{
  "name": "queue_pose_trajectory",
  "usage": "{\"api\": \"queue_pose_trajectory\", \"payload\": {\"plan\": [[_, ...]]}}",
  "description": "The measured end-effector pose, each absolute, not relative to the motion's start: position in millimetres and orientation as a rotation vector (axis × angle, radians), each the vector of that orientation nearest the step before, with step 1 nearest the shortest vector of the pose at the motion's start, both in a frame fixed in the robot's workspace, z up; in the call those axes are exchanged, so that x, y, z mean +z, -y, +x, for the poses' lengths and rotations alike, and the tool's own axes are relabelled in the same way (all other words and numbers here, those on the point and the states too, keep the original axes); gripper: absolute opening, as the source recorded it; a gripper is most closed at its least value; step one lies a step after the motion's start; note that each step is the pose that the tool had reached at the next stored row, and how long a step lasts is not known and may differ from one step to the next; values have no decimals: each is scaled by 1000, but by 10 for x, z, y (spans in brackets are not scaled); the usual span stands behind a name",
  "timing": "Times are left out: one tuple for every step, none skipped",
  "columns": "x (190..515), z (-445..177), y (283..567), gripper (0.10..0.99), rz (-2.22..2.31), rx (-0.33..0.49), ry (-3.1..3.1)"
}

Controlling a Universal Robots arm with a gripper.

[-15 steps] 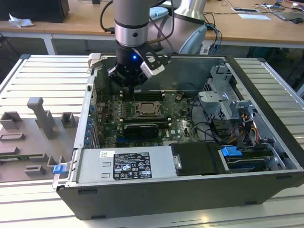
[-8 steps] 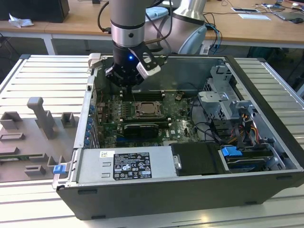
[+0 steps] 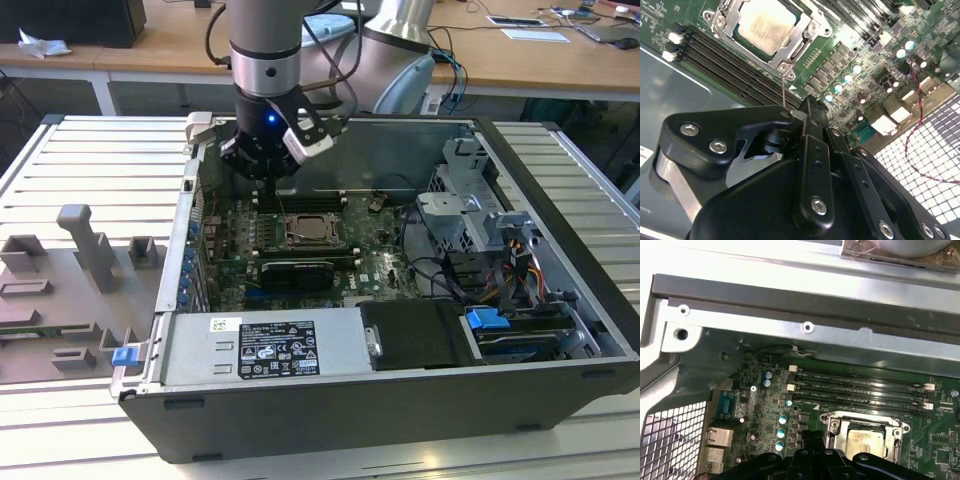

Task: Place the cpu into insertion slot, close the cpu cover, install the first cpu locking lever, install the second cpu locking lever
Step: 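Install the first cpu locking lever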

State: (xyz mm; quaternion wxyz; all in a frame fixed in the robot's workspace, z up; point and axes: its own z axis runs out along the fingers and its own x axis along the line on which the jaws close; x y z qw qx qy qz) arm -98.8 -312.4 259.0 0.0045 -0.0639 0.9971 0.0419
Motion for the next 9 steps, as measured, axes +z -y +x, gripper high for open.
{"api": "queue_pose_trajectory", "payload": {"plan": [[2589,-1008,3120,106,-200,131,-3123],[2588,-1019,3114,106,-200,131,-3122],[2588,-1027,3101,106,-199,131,-3122],[2588,-1028,3089,106,-198,131,-3121],[2587,-1028,3075,106,-196,131,-3121],[2587,-1028,3061,106,-194,131,-3120],[2586,-1028,3039,106,-190,131,-3118],[2586,-1027,3028,106,-188,131,-3118],[2586,-1026,3023,106,-186,130,-3118]]}}
